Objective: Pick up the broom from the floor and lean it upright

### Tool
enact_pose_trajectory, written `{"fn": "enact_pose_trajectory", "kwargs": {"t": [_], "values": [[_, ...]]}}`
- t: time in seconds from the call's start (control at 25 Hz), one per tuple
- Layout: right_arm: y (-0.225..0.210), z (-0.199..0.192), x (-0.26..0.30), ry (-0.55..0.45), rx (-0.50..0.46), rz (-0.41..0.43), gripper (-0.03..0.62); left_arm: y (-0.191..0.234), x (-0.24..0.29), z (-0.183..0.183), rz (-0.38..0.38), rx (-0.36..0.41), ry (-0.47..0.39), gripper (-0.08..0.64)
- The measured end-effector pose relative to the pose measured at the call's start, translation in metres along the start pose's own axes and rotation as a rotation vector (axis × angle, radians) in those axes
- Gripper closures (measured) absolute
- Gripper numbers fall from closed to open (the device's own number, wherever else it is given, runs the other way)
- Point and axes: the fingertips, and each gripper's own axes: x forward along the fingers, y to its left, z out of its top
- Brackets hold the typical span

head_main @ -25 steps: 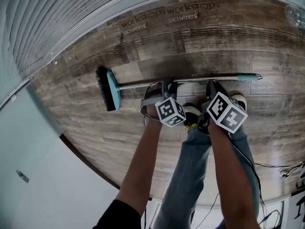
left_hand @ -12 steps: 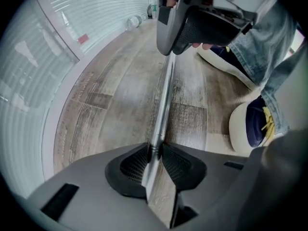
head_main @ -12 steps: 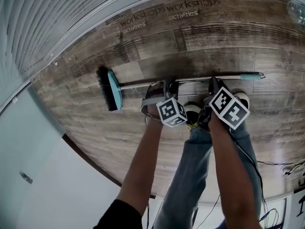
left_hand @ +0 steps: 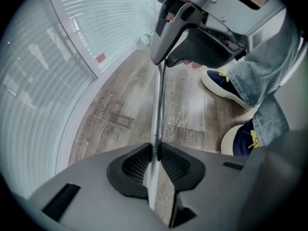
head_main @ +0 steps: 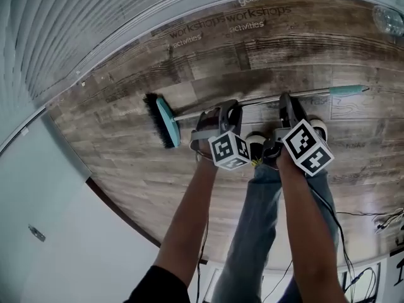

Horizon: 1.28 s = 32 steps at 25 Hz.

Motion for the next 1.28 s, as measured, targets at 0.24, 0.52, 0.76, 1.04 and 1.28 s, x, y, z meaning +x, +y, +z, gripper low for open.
{"fn": "enact_pose_trajectory", "kwargs": {"t": [0.24,0.52,0.76,1.04,1.28], "values": [[0.052,0.026,-0.033,-0.017,-0.090,0.119,0.469,0.022,-0.041,0.018,0.017,-0.034,-0.030,0.474],[0.127,0.062,-0.098,-0.073,-0.200,0.233,0.491,0.043,-0.108,0.046,0.018,-0.112,-0.078,0.474],[0.203,0.105,-0.176,-0.133,-0.335,0.357,0.498,0.073,-0.189,0.088,0.049,-0.178,-0.153,0.472],[0.293,0.151,-0.239,-0.182,-0.536,0.474,0.505,0.120,-0.260,0.134,0.118,-0.321,-0.250,0.472],[0.346,0.163,-0.267,-0.184,-0.801,0.548,0.506,0.150,-0.283,0.159,0.137,-0.443,-0.343,0.472]]}}
